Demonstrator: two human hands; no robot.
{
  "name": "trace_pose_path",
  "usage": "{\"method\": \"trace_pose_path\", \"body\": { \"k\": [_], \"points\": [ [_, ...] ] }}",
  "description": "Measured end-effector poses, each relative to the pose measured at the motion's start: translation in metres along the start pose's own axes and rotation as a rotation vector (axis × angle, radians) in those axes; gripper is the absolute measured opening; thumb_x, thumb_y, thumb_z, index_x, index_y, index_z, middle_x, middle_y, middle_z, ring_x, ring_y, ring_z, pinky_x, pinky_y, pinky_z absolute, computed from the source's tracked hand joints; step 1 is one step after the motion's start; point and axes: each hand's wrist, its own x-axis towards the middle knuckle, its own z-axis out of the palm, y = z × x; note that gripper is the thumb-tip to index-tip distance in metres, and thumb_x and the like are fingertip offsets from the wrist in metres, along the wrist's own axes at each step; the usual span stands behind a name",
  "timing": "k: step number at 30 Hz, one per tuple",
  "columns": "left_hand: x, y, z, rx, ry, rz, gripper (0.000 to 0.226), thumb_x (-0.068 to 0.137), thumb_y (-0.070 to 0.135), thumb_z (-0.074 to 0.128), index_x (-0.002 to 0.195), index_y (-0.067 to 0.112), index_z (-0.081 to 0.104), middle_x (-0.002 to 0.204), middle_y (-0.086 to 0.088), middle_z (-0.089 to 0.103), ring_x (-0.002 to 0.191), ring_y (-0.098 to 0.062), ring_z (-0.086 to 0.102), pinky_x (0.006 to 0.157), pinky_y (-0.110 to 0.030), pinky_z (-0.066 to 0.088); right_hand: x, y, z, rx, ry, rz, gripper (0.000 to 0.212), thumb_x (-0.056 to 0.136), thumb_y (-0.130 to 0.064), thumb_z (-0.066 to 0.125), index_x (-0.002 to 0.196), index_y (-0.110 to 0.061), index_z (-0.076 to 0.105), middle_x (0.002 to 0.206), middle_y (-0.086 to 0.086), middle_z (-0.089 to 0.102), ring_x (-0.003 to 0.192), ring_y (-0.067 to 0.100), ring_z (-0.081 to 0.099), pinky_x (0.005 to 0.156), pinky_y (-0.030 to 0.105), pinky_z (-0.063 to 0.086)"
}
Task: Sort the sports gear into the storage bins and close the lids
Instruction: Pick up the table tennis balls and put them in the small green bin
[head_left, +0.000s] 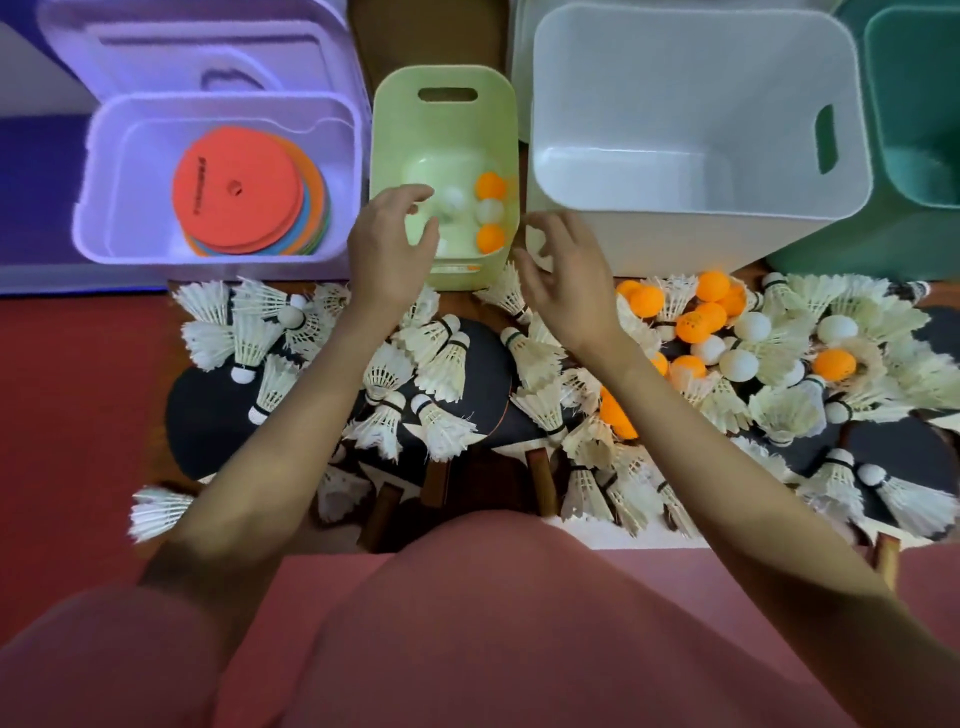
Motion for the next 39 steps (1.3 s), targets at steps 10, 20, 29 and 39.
{"method": "trace_pose_path", "body": {
  "k": [10,20,29,39],
  "points": [
    [-0.079,0.074,0.045,-0.112,-0.276,0.302,0.022,0.089,0.012,0.061,0.109,0.007,0.067,0.098,-0.005,0.068,0.089,-0.018,0.062,0.080,-0.031,0.050,-0.104,0.082,-0.075,-0.090,-0.033,0.226,0.026,0.095,-0.013,0.052,0.119,-0.005,0.056,0.112,0.013,0.055,0.083,0.020,0.054,0.071,0.038,0.048],
    [-0.138,0.118,0.103,0.132,-0.730,0.373,0.039,0.087,0.017,0.067,0.124,0.008,0.060,0.121,-0.010,0.062,0.114,-0.029,0.055,0.088,-0.039,0.044,-0.194,0.116,-0.094,-0.119,-0.230,0.331,0.031,0.088,-0.016,0.065,0.117,-0.007,0.061,0.111,0.012,0.058,0.105,0.033,0.052,0.088,0.033,0.038],
    [-0.150,0.128,0.135,0.479,-0.761,0.429,0.029,0.088,0.020,0.064,0.116,0.012,0.059,0.112,-0.007,0.061,0.110,-0.029,0.052,0.091,-0.040,0.035,-0.194,0.123,-0.090,-0.247,-0.440,0.153,0.038,0.078,-0.009,0.072,0.115,-0.010,0.065,0.100,0.016,0.057,0.086,0.036,0.049,0.074,0.040,0.037],
    [-0.152,0.126,0.128,0.287,-0.643,0.313,0.044,0.086,0.022,0.069,0.128,0.014,0.057,0.128,-0.005,0.058,0.121,-0.026,0.049,0.099,-0.039,0.033,-0.184,0.123,-0.089,-0.335,-0.535,0.120,0.039,0.087,-0.008,0.060,0.125,-0.016,0.059,0.104,0.014,0.050,0.093,0.031,0.041,0.070,0.028,0.019]
  ]
}}
